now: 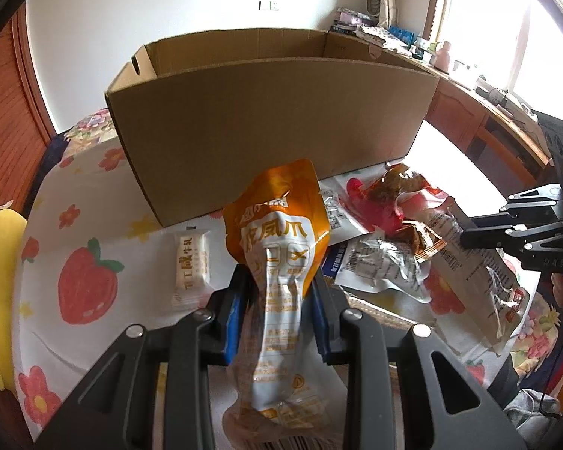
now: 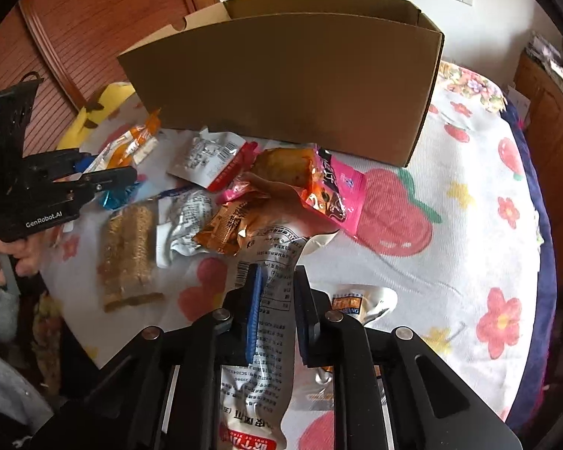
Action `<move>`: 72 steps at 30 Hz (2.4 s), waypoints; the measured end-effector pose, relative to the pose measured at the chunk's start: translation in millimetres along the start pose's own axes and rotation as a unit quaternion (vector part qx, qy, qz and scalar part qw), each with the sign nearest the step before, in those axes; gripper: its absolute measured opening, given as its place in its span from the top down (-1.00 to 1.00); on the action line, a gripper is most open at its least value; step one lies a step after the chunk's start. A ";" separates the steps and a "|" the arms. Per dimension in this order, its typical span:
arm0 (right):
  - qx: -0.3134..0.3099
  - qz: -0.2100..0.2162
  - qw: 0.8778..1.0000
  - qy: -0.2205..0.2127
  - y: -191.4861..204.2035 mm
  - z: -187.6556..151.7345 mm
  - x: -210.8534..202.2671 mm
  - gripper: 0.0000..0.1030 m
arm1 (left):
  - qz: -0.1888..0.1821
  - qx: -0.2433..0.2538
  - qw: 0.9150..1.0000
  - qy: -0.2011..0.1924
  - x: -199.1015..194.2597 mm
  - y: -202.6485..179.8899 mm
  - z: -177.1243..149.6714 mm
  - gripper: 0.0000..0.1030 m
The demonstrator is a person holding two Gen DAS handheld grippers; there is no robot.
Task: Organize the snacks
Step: 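Lift both held packets and carry them over the open cardboard box, then open both tools to drop the packets into the box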
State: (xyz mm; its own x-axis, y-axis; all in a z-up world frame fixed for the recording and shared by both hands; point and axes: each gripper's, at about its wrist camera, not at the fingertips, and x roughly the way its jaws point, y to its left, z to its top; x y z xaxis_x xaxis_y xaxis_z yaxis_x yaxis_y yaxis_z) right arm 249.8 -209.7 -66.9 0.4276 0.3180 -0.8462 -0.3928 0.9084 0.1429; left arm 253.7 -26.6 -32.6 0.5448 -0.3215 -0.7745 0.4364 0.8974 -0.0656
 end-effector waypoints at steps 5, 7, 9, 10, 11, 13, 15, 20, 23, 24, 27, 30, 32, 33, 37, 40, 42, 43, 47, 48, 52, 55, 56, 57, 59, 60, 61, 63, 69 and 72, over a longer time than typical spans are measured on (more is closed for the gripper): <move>-0.008 -0.001 1.000 -0.007 8.1 -2.2 -10.0 0.77 | -0.001 -0.002 1.000 -0.016 -14.3 -0.6 -2.6 0.43; -0.013 -0.001 1.000 -0.007 9.9 -2.9 -12.3 0.78 | -0.002 -0.002 1.000 -0.018 -17.3 -1.5 -3.2 0.43; -0.011 0.001 1.000 -0.007 10.8 -3.3 -15.0 0.78 | -0.001 -0.001 1.000 -0.021 -20.6 -3.7 -5.7 0.43; -0.011 0.003 1.000 -0.009 12.8 -2.3 -15.6 0.79 | -0.001 0.000 1.000 -0.023 -22.6 -4.6 -6.8 0.43; -0.011 0.001 1.000 -0.012 12.2 -2.0 -17.3 0.79 | -0.001 0.000 1.000 -0.024 -24.2 -5.3 -6.8 0.43; -0.018 -0.002 1.000 -0.017 16.8 -0.4 -19.6 0.79 | -0.001 0.000 1.000 -0.027 -27.7 -6.7 -8.1 0.43; -0.020 -0.004 1.000 -0.022 18.4 0.5 -25.2 0.80 | -0.001 -0.001 0.999 -0.032 -32.4 -8.4 -7.0 0.43; -0.033 -0.012 0.999 -0.033 22.5 4.5 -38.1 0.80 | -0.004 -0.001 0.999 -0.054 -49.1 -11.6 -1.4 0.43; -0.043 -0.019 0.998 -0.040 26.1 9.4 -44.7 0.81 | -0.005 0.000 0.998 -0.066 -57.1 -13.6 3.3 0.43; -0.049 -0.023 0.998 -0.041 27.3 11.0 -46.2 0.81 | -0.006 0.000 0.997 -0.071 -59.8 -14.1 5.4 0.43; -0.056 -0.026 0.997 -0.049 28.6 16.2 -53.1 0.81 | -0.008 0.002 0.996 -0.084 -68.1 -15.8 14.6 0.42; -0.062 -0.027 0.996 -0.062 29.2 24.6 -65.6 0.81 | -0.006 0.006 0.995 -0.102 -77.4 -16.5 29.7 0.42; -0.067 -0.029 0.995 -0.072 29.1 32.8 -74.6 0.81 | -0.003 0.009 0.993 -0.116 -83.3 -15.3 43.5 0.42; -0.071 -0.031 0.994 -0.078 29.0 38.7 -79.7 0.81 | -0.002 0.010 0.993 -0.120 -83.8 -14.8 48.2 0.41; -0.085 -0.045 0.990 -0.104 28.1 66.5 -99.0 0.81 | 0.008 0.015 0.991 -0.134 -85.7 -8.3 74.5 0.41; -0.095 -0.055 0.986 -0.124 27.6 90.6 -109.5 0.81 | 0.018 0.019 0.989 -0.143 -82.6 -1.4 94.5 0.40; -0.102 -0.062 0.984 -0.135 27.2 107.2 -112.8 0.81 | 0.022 0.020 0.989 -0.147 -79.3 4.6 108.5 0.40; -0.104 -0.066 0.982 -0.141 26.3 115.6 -114.1 0.81 | 0.023 0.020 0.988 -0.148 -77.1 7.9 116.5 0.40; -0.110 -0.069 0.979 -0.160 22.5 149.5 -115.2 0.81 | 0.030 0.022 0.987 -0.154 -68.4 18.7 142.5 0.39; -0.113 -0.070 0.977 -0.164 21.9 160.4 -113.5 0.81 | 0.032 0.021 0.987 -0.157 -65.6 21.8 149.3 0.39; -0.119 -0.074 0.975 -0.174 18.2 191.1 -105.3 0.81 | 0.032 0.016 0.987 -0.160 -51.8 33.3 168.4 0.39; -0.125 -0.078 0.973 -0.178 16.5 213.2 -94.3 0.81 | 0.035 0.012 0.986 -0.161 -36.8 42.9 175.6 0.38; -0.126 -0.080 0.973 -0.178 15.0 218.7 -91.4 0.81 | 0.033 0.009 0.986 -0.162 -31.9 46.9 178.5 0.38; -0.128 -0.081 0.972 -0.177 14.5 223.9 -86.4 0.81 | 0.032 0.007 0.986 -0.162 -27.9 48.8 178.4 0.38; -0.134 -0.090 0.971 -0.175 13.9 233.3 -75.0 0.81 | 0.029 0.003 0.987 -0.160 -16.2 55.0 180.9 0.38; -0.136 -0.096 0.970 -0.175 13.6 237.4 -69.3 0.81 | 0.030 0.003 0.987 -0.159 -11.4 55.0 179.8 0.37; -0.137 -0.098 0.970 -0.174 12.3 240.4 -64.3 0.81 | 0.031 0.002 0.987 -0.156 -5.2 57.4 179.8 0.37; -0.137 -0.101 0.971 -0.171 10.3 244.1 -51.8 0.81 | 0.029 -0.002 0.988 -0.151 4.0 59.3 179.5 0.36; -0.140 -0.111 0.972 -0.150 3.8 244.4 -9.6 0.81 | 0.032 -0.005 0.990 -0.134 25.6 59.6 174.7 0.31; -0.140 -0.114 0.974 -0.136 0.8 242.0 6.4 0.80 | 0.031 -0.006 0.992 -0.126 31.5 58.5 172.6 0.23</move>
State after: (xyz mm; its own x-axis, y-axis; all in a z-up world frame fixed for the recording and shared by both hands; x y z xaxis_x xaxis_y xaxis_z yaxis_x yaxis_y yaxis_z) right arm 449.2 -141.3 52.0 0.7143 0.2108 -0.6673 -0.4524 0.8666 -0.2106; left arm 420.0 -36.4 47.7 0.7321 -0.3296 -0.5961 0.3891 0.9207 -0.0312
